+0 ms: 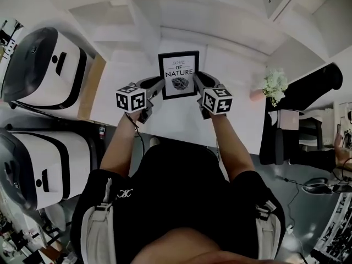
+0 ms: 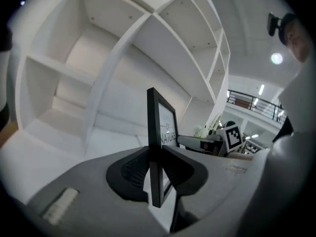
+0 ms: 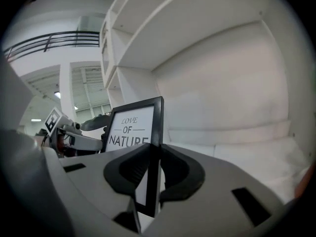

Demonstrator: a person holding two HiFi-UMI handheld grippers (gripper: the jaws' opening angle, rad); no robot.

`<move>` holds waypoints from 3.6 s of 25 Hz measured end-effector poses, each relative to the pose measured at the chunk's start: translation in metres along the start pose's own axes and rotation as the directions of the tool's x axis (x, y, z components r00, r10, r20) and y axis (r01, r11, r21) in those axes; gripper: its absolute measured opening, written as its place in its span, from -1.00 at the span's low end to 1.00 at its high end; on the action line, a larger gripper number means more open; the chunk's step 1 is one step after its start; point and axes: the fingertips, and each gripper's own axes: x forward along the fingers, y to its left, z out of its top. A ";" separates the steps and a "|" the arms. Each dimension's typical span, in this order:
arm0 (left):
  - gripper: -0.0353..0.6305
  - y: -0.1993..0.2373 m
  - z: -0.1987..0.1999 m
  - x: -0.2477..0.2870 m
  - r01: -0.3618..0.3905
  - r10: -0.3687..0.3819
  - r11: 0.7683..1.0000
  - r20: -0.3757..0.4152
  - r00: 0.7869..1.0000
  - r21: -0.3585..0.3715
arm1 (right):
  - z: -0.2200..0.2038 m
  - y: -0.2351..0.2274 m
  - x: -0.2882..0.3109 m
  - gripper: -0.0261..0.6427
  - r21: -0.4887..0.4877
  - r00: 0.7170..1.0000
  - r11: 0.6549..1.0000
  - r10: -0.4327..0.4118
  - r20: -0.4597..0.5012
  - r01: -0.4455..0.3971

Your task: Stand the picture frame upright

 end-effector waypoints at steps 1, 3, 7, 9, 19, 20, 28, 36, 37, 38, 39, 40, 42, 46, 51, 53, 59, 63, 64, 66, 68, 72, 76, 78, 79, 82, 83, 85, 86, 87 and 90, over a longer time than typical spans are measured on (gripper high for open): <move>-0.63 -0.002 0.008 -0.006 -0.019 0.017 0.998 0.022 1.000 0.053 | 0.013 0.008 -0.004 -0.71 -0.053 0.999 0.999 -0.004 0.041 0.006; -0.62 -0.005 0.021 -0.019 -0.066 0.056 0.988 0.070 0.996 0.138 | 0.032 0.026 -0.010 -0.71 -0.142 0.994 0.990 -0.001 0.111 0.017; -0.61 0.007 0.038 -0.044 -0.193 0.164 0.954 0.141 0.976 0.227 | 0.048 0.062 -0.010 -0.71 -0.254 0.983 0.967 0.047 0.177 -0.001; -0.61 0.016 0.039 -0.055 -0.222 0.191 0.950 0.153 0.970 0.222 | 0.048 0.075 -0.005 -0.71 -0.268 0.981 0.963 0.069 0.181 -0.019; -0.61 0.061 0.036 -0.097 -0.288 0.257 0.930 0.155 0.954 0.227 | 0.035 0.118 0.038 -0.71 -0.250 0.986 0.966 0.101 0.134 -0.065; -0.61 0.068 0.036 -0.100 -0.296 0.265 0.927 0.153 0.952 0.233 | 0.033 0.122 0.044 -0.72 -0.247 0.987 0.967 0.098 0.130 -0.064; -0.62 0.126 0.031 -0.105 -0.289 0.274 0.916 0.093 0.957 0.277 | 0.007 0.137 0.093 -0.72 -0.200 0.996 0.980 0.023 0.081 -0.006; -0.62 0.176 0.024 -0.075 -0.215 0.223 0.926 0.007 0.975 0.309 | -0.014 0.120 0.134 -0.72 -0.134 0.994 0.985 -0.101 0.040 0.105; -0.62 0.182 0.023 -0.070 -0.207 0.219 0.926 -0.002 0.976 0.314 | -0.017 0.117 0.138 -0.72 -0.127 0.993 0.985 -0.114 0.033 0.118; -0.62 0.188 0.022 -0.065 -0.202 0.217 0.926 -0.012 0.976 0.320 | -0.020 0.113 0.143 -0.72 -0.121 0.992 0.984 -0.127 0.025 0.129; -0.62 0.193 0.021 -0.060 -0.197 0.215 0.925 -0.021 0.976 0.324 | -0.024 0.109 0.148 -0.72 -0.116 0.990 0.983 -0.139 0.017 0.140; -0.62 0.198 0.020 -0.054 -0.191 0.212 0.925 -0.029 0.977 0.327 | -0.027 0.105 0.152 -0.72 -0.111 0.989 0.982 -0.149 0.010 0.149; -0.62 0.206 0.017 -0.043 -0.176 0.202 0.929 -0.046 0.978 0.326 | -0.032 0.097 0.159 -0.72 -0.101 0.985 0.980 -0.170 -0.003 0.169; -0.62 0.219 0.010 -0.026 -0.150 0.180 0.939 -0.071 0.981 0.311 | -0.041 0.083 0.169 -0.72 -0.082 0.979 0.977 -0.201 -0.022 0.199; -0.62 0.233 -0.004 -0.011 -0.145 0.184 0.944 -0.110 0.977 0.297 | -0.055 0.073 0.179 -0.72 -0.082 0.972 0.971 -0.227 -0.054 0.223; -0.62 0.238 -0.010 -0.006 -0.150 0.193 0.945 -0.125 0.973 0.292 | -0.063 0.069 0.182 -0.72 -0.075 0.969 0.970 -0.237 -0.073 0.232; -0.62 0.239 -0.009 -0.002 -0.139 0.184 0.939 -0.117 0.976 0.315 | -0.068 0.065 0.184 -0.72 -0.062 0.969 0.970 -0.240 -0.062 0.236; -0.60 0.238 -0.008 -0.004 -0.166 0.223 0.915 -0.120 0.967 0.368 | -0.068 0.066 0.183 -0.71 -0.059 0.969 0.970 -0.241 -0.060 0.238; -0.58 0.236 -0.007 -0.006 -0.177 0.236 0.906 -0.111 0.966 0.383 | -0.065 0.067 0.181 -0.71 -0.066 0.968 0.969 -0.244 -0.052 0.240; -0.56 0.230 0.000 -0.013 -0.200 0.254 0.891 -0.081 0.964 0.407 | -0.055 0.071 0.175 -0.71 -0.085 0.968 0.965 -0.250 -0.022 0.247; -0.56 0.224 0.008 -0.022 -0.232 0.276 0.875 -0.044 0.960 0.425 | -0.043 0.075 0.168 -0.71 -0.100 0.969 0.964 -0.248 0.013 0.248; -0.57 0.195 0.030 -0.044 -0.293 0.305 0.851 0.044 0.951 0.436 | -0.017 0.084 0.147 -0.71 -0.115 0.968 0.963 -0.237 0.079 0.245; -0.73 0.151 0.057 -0.063 -0.338 0.306 0.830 0.144 0.941 0.444 | 0.015 0.089 0.111 -0.75 -0.141 0.954 0.949 -0.262 0.147 0.282; -0.82 0.126 0.072 -0.073 -0.373 0.322 0.823 0.190 0.928 0.428 | 0.030 0.090 0.088 -0.88 -0.155 0.942 0.937 -0.283 0.182 0.312; -0.84 0.115 0.078 -0.077 -0.389 0.330 0.826 0.210 0.920 0.408 | 0.038 0.090 0.075 -0.92 -0.160 0.936 0.933 -0.290 0.200 0.324; -0.84 0.081 0.092 -0.084 -0.399 0.324 0.853 0.258 0.910 0.336 | 0.058 0.089 0.038 -0.92 -0.176 0.920 0.921 -0.298 0.255 0.347; -0.84 0.068 0.095 -0.084 -0.389 0.311 0.862 0.267 0.912 0.324 | 0.064 0.088 0.025 -0.92 -0.183 0.915 0.917 -0.299 0.273 0.354; -0.84 0.041 0.098 -0.083 -0.364 0.282 0.875 0.275 0.919 0.319 | 0.075 0.087 -0.002 -0.92 -0.189 0.903 0.911 -0.300 0.308 0.367; -0.84 0.028 0.099 -0.083 -0.355 0.271 0.878 0.277 0.922 0.321 | 0.080 0.085 -0.016 -0.92 -0.187 0.896 0.908 -0.303 0.324 0.374; -0.84 0.016 0.099 -0.082 -0.348 0.263 0.881 0.279 0.924 0.322 | 0.084 0.083 -0.031 -0.92 -0.183 0.890 0.906 -0.307 0.338 0.382; -0.84 -0.021 0.097 -0.079 -0.327 0.242 0.892 0.282 0.928 0.313 | 0.091 0.074 -0.073 -0.92 -0.176 0.867 0.892 -0.332 0.371 0.416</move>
